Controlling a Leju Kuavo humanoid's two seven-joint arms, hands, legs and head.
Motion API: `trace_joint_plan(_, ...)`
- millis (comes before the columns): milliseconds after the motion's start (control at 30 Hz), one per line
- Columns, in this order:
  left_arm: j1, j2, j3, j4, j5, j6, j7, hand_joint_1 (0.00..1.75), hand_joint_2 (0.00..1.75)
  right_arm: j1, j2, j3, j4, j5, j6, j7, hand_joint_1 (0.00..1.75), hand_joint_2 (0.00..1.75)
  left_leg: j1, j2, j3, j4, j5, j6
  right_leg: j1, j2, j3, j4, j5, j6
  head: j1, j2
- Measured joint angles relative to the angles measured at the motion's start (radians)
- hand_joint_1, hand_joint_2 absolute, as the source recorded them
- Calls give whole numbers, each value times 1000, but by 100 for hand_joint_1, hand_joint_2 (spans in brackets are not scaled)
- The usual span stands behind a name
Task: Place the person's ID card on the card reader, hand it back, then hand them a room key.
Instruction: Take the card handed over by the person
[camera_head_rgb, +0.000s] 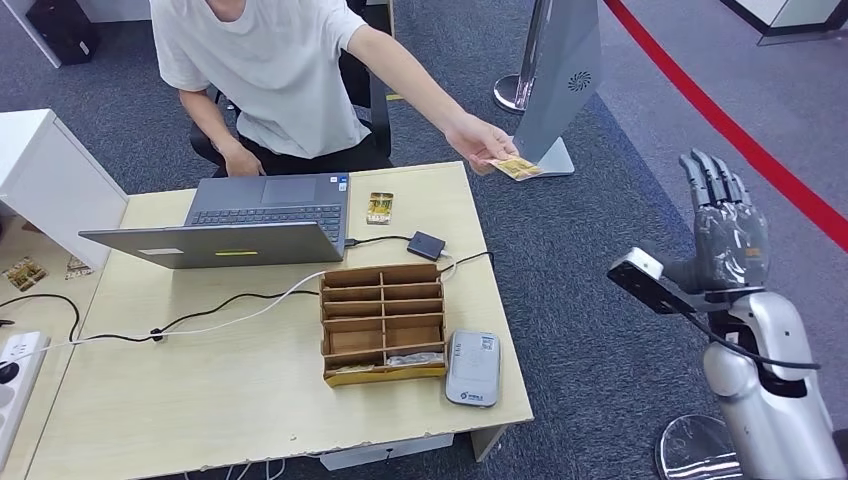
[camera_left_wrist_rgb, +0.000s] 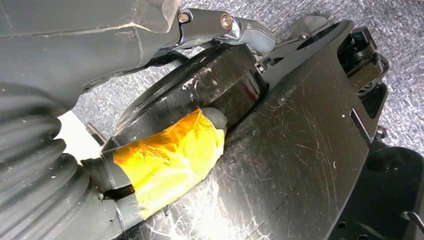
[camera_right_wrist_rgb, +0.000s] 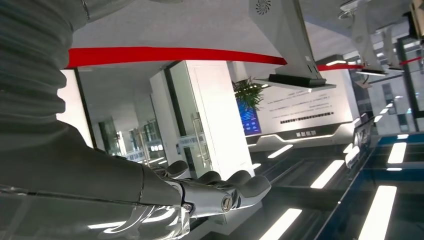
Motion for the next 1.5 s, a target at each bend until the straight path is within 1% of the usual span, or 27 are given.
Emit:
trace_joint_plan(233, -7, 2, -18, 0, -12, -8, 2, 0, 175, -172, 14, 169, 123, 27, -2, 57, 0, 175, 0, -3, -1, 0, 1, 1, 0, -3, 0, 0, 0, 0, 0, 0)
trace_joint_plan(433, -12, 5, -27, 0, -21, -19, 6, 0, 175, -308, 51, 305, 237, 43, -5, 103, 0, 175, 0, -3, -1, 0, 1, 1, 0, -3, 0, 1, 0, 0, 0, 0)
trace_joint_plan(533, -15, 8, -33, 1, -24, -24, 9, 0, 175, -351, 65, 351, 275, 44, -8, 117, 0, 175, 0, -5, -2, 1, 2, 1, 0, -5, 0, 1, 0, 0, 0, 0)
trace_joint_plan(967, -28, 8, -66, 2, -35, -40, 24, 0, 175, -587, 186, 592, 468, 61, -8, 198, 0, 175, 0, -6, -1, 1, 2, 1, 0, -5, 0, 2, 0, 0, 0, 0)
trace_joint_plan(1167, -30, 8, -70, 2, -36, -43, 30, 0, 175, -633, 222, 658, 508, 58, -4, 212, 0, 175, 0, -6, -2, 1, 2, 1, 0, -5, 0, 1, 0, 0, 0, 0)
trace_joint_plan(1500, -31, 8, -71, 2, -36, -45, 33, 0, 175, -643, 237, 696, 538, 58, -5, 213, 0, 175, 0, -6, -2, 1, 2, 1, 0, -5, 0, 1, 0, 0, 0, 0)
